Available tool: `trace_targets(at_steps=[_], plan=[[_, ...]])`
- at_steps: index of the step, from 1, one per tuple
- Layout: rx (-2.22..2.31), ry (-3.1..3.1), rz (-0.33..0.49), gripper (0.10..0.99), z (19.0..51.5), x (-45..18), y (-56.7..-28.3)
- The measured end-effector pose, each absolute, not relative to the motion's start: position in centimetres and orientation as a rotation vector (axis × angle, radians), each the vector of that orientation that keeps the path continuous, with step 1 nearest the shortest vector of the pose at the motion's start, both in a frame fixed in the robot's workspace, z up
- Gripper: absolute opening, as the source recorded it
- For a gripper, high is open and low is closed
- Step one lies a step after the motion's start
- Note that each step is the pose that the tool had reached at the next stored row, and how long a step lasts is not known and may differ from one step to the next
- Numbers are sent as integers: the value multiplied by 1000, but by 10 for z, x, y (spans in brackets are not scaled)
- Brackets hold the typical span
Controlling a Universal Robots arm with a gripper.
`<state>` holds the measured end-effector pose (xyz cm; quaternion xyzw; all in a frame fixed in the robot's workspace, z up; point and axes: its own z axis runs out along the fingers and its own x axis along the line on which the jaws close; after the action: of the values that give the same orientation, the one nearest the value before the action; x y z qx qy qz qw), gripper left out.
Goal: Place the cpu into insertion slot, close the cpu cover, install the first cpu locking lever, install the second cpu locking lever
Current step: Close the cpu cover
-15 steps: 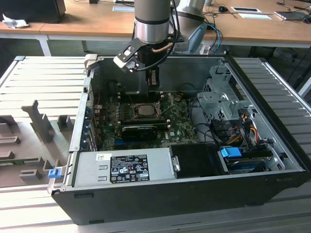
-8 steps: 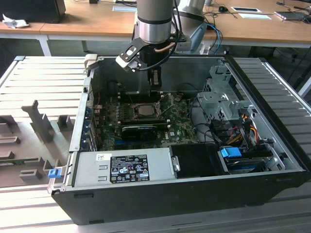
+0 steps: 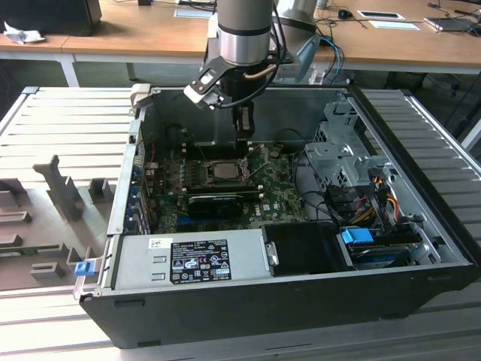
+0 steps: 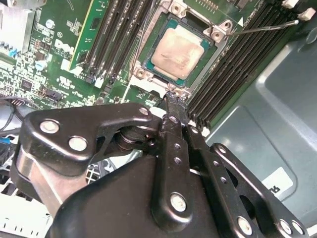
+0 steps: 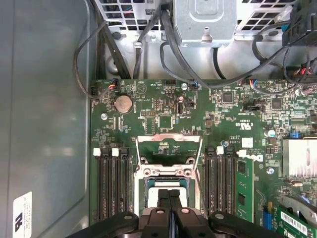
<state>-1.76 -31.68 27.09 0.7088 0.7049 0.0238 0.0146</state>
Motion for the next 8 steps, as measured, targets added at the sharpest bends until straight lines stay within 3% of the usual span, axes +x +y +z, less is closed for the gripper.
trace_targets(at_steps=[8], plan=[[2206, 2194, 74, 106, 285, -15, -316]])
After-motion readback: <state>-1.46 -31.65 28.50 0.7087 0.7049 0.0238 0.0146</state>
